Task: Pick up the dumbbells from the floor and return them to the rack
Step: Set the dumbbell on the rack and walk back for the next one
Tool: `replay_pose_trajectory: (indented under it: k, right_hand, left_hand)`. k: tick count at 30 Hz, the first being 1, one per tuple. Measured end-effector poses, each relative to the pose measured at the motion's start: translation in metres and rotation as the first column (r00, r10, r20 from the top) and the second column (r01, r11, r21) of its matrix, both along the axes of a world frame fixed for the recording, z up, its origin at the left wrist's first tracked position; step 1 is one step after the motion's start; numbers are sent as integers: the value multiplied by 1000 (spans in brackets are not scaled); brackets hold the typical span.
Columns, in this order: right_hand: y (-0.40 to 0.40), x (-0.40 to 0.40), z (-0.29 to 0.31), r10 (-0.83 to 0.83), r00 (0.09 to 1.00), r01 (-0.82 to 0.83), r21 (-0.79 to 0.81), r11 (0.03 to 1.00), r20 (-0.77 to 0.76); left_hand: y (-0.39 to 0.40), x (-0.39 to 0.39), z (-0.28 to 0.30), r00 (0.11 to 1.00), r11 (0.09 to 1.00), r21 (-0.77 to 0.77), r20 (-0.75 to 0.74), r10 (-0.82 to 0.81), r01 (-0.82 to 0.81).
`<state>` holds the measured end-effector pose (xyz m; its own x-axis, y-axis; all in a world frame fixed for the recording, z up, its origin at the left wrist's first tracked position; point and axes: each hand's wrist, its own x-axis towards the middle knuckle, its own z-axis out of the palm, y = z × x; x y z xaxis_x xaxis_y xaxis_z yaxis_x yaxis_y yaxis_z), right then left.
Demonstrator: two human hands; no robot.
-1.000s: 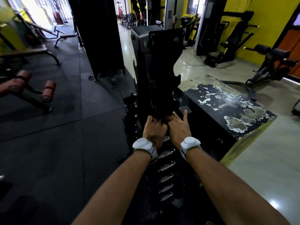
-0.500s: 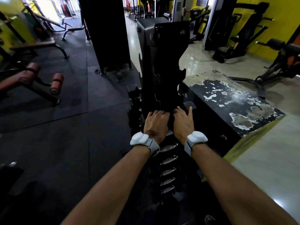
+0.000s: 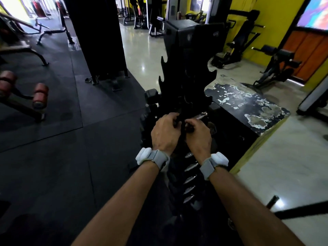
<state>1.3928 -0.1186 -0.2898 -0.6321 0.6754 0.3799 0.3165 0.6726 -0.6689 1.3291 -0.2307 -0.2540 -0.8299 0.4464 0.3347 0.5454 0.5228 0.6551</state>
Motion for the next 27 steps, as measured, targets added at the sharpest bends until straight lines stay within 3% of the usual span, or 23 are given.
replay_pose_trajectory:
  k: [5, 9, 12, 17, 27]
  right_hand:
    - [-65, -19, 7, 46, 994, -64, -191, 979, -99]
    - [-109, -32, 8, 37, 972, -143, -461, 876, -231]
    - [-142, -36, 14, 9, 945, -207, -576, 791, -327]
    - [-160, -17, 18, -12, 943, -207, -612, 764, -334]
    - [-118, 64, 29, -189, 925, -1, -502, 865, -329]
  left_hand:
    - [-69, -12, -2, 988, 974, 206, 142, 62, -91]
    - [-119, -18, 11, 971, 922, 361, 231, 57, -140]
    - [-151, -24, 19, 953, 870, 456, 298, 49, -187]
    - [-166, -19, 17, 939, 847, 512, 341, -44, -146]
    - [-105, 43, 20, 872, 856, 510, 379, -311, 83]
